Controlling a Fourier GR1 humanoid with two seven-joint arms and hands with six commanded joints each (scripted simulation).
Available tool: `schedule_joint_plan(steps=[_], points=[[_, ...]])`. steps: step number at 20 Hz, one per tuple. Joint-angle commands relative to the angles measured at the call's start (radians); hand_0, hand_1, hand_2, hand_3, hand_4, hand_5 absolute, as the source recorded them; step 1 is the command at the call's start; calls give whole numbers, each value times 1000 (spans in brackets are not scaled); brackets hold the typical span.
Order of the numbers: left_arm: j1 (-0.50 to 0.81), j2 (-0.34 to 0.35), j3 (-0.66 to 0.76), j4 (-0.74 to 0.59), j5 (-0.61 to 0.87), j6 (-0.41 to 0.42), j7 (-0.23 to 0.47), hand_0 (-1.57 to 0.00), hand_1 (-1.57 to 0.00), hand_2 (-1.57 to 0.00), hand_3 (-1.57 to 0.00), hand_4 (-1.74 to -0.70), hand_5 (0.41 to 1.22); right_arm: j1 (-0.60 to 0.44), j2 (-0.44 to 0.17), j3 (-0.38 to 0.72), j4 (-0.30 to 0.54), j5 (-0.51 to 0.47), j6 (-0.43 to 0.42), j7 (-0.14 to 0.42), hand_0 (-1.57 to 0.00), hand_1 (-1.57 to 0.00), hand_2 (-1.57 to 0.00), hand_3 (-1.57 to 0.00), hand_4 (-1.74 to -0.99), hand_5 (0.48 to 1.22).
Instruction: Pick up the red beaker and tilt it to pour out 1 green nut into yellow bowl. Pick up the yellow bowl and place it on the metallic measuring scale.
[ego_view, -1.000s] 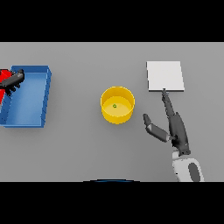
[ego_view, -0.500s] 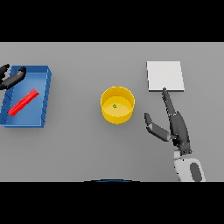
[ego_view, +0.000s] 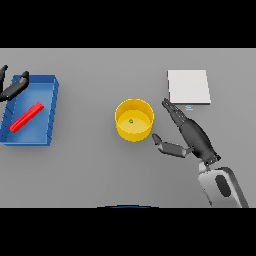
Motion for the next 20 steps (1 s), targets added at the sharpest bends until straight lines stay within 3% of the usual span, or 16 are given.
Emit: schedule_joint_plan(steps=[1, 3, 6, 10, 13, 20], points=[[-6, -5, 3, 13, 1, -1, -2, -11, -9, -9, -7, -719, 670, -41, -27, 33, 5, 50, 27, 21, 1, 1, 1, 1, -1204, 708], [-5, -3, 7, 9, 10, -10, -9, -6, -6, -5, -4, -719, 664, -120, -84, 99, 27, 149, 77, 20, 1, 1, 1, 1, -1220, 701], [-7, -11, 1, 16, 6, -11, -6, -3, -2, -2, -2, -715, 669, -237, -150, 190, 83, 260, 144, -33, 1, 1, 1, 1, -1232, 702], [-5, -7, 7, 8, 14, -15, -14, -1, 0, 0, 0, -714, 682, -363, -189, 277, 166, 346, 223, -81, 1, 1, 1, 1, -1213, 705], [6, -13, 9, 11, 23, -19, -25, 0, 0, 0, 0, -720, 687, -444, -183, 327, 237, 377, 266, -114, 1, 1, 1, 1, -1215, 704], [19, 4, 27, 20, 37, -31, -47, 1, 1, 1, 1, -724, 687, -560, -150, 421, 406, 446, 332, -120, 1, 1, 1, 1, -1239, 705]])
